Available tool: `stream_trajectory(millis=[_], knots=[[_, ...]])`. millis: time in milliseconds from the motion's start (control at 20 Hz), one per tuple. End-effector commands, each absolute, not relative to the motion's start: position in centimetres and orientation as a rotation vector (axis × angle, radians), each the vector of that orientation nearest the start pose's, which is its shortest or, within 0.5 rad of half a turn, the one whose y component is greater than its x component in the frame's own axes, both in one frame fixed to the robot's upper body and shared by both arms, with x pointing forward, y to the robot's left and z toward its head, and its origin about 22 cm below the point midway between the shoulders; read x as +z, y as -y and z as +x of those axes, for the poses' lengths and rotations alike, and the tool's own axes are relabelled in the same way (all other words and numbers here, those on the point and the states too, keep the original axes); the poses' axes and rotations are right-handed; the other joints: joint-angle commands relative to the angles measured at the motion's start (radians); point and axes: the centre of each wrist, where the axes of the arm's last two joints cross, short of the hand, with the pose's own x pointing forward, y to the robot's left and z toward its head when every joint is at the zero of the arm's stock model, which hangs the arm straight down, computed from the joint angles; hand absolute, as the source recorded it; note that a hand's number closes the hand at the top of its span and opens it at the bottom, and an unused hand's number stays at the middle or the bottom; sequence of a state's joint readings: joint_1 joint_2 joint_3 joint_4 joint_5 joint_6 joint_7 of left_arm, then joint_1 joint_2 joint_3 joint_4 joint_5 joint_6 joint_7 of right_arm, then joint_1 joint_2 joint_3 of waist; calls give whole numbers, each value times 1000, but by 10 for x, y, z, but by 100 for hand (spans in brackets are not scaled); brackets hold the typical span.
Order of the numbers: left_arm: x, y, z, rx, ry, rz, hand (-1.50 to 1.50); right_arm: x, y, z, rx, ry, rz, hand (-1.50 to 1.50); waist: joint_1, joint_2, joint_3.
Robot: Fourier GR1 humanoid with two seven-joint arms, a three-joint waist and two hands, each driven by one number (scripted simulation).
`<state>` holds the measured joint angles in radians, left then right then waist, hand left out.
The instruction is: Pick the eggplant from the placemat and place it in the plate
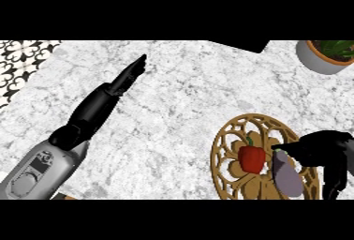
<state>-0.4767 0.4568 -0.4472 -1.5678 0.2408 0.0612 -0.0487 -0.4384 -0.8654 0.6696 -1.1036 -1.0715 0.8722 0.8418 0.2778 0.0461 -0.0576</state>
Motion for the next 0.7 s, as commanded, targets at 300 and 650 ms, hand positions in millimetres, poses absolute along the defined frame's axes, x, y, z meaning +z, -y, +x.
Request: stream_trajectory(millis=[300, 650], knots=[[108, -188, 307, -669, 1866, -180, 0, -25, 344, 279, 948, -117, 578, -150, -20, 33, 53], [109, -189, 310, -643, 1861, -163, 0, -31, 332, 280, 992, -172, 633, -150, -46, 24, 53]])
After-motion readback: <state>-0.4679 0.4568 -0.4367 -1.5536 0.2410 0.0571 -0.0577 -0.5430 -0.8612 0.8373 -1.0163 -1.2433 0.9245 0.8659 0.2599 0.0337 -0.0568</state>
